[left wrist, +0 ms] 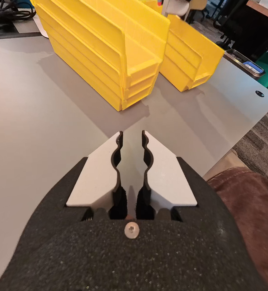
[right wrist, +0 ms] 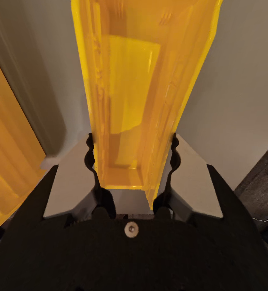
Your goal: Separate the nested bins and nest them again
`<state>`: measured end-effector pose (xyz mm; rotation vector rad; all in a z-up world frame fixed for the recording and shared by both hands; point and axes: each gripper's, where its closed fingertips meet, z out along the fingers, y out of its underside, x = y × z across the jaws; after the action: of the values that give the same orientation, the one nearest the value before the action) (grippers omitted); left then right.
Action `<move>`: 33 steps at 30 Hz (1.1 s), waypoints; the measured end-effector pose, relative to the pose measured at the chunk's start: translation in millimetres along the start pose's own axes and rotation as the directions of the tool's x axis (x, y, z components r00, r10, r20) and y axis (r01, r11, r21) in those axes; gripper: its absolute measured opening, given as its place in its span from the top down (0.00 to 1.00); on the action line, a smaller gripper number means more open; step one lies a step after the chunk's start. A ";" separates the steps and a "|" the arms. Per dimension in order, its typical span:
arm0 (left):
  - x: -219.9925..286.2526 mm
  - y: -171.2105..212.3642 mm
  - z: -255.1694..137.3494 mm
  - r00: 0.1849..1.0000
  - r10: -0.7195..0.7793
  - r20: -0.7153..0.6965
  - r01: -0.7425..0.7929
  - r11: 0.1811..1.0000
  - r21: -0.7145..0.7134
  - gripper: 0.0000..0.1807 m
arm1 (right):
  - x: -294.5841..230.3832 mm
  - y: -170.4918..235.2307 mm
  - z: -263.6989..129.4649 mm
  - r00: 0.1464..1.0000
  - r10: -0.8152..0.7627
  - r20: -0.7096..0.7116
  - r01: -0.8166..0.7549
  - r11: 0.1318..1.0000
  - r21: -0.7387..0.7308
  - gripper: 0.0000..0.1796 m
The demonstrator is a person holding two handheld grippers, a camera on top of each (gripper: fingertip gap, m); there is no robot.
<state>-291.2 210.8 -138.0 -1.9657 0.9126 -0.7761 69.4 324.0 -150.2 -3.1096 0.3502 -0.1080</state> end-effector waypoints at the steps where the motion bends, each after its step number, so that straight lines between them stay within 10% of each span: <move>1: -0.7 0.4 -0.1 1.000 -0.003 0.000 0.003 1.000 -0.002 0.88 | -1.8 2.5 5.4 1.000 -0.005 0.013 0.005 1.000 -0.017 0.43; 12: 5.4 1.7 1.2 0.999 -0.017 -0.027 0.017 1.000 -0.011 0.88 | -12.8 -16.9 -14.2 0.999 -0.028 0.017 0.025 0.986 0.162 0.36; 22: 13.7 4.1 4.6 0.999 0.011 -0.040 -0.012 1.000 -0.027 0.88 | -190.5 -31.6 -100.4 0.923 -0.237 0.304 0.134 0.936 0.324 0.28; 33: 10.0 3.1 -0.3 1.000 0.015 -0.024 -0.015 1.000 -0.014 0.88 | -223.8 -51.4 -55.5 0.983 -0.169 0.073 0.150 0.966 0.209 0.35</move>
<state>-286.9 201.3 -138.6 -1.9637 0.9489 -0.7882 -140.8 423.8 -108.9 -2.9225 0.0797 -0.0036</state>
